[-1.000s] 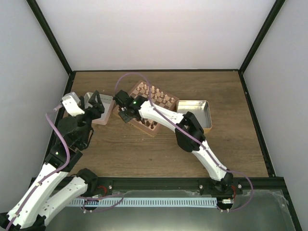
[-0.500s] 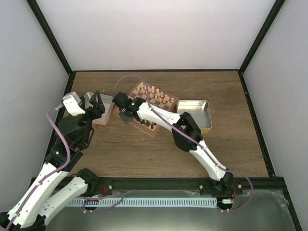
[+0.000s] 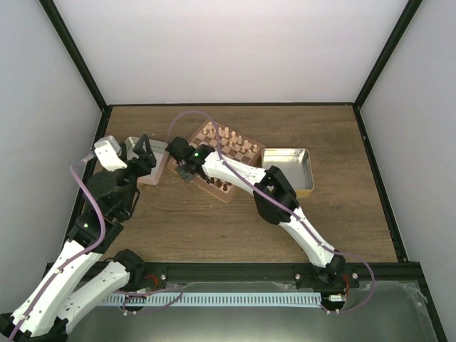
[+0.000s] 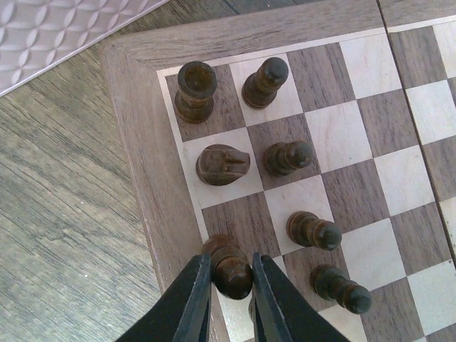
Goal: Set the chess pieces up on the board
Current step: Place the chess piece on the chessboard.
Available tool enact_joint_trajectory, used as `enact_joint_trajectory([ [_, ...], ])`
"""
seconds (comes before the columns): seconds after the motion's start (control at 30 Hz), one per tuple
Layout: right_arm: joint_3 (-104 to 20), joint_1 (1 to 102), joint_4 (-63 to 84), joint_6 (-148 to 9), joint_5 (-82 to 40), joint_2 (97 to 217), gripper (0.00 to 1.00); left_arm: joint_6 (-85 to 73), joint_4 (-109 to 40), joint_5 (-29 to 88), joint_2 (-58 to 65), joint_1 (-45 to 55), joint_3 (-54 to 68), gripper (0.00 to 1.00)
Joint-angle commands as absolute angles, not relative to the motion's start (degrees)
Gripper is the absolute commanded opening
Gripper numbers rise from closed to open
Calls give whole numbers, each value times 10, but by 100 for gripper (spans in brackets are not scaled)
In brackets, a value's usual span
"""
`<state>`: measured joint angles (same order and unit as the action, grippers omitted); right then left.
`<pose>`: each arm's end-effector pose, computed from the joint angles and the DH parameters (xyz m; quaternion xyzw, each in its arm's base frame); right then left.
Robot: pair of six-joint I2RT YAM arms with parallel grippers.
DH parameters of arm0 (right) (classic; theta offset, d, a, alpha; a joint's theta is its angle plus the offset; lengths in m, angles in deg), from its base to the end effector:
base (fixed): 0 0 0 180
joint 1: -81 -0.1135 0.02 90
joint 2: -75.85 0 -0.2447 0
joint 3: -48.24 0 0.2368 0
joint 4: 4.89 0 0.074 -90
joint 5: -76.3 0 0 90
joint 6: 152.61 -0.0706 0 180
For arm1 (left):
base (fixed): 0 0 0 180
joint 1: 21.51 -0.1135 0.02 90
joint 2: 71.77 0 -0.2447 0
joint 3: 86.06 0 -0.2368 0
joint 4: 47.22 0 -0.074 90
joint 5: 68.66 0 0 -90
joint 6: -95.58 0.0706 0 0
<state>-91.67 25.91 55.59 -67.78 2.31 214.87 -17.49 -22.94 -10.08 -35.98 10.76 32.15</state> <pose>0.3097 0.4098 0.1553 -0.3701 0.8818 0.0141 0.2921 0.1621 -0.0589 0.3644 -0.1399 0.6838 -0.1538 0.6994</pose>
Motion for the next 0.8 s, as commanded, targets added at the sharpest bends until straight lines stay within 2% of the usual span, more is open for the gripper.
enact_joint_trajectory([
  [0.0, -953, 253, 552, -674, 36, 2160, 19, -170, -227, -99, -360, 107, 327, 80],
  [0.37, -957, 252, 531, -705, 19, 2135, 19, -171, -226, -99, -362, 107, 325, 80],
  [0.77, -925, 252, 497, -764, 37, 2073, 26, -183, -212, -94, -363, 107, 329, 80],
])
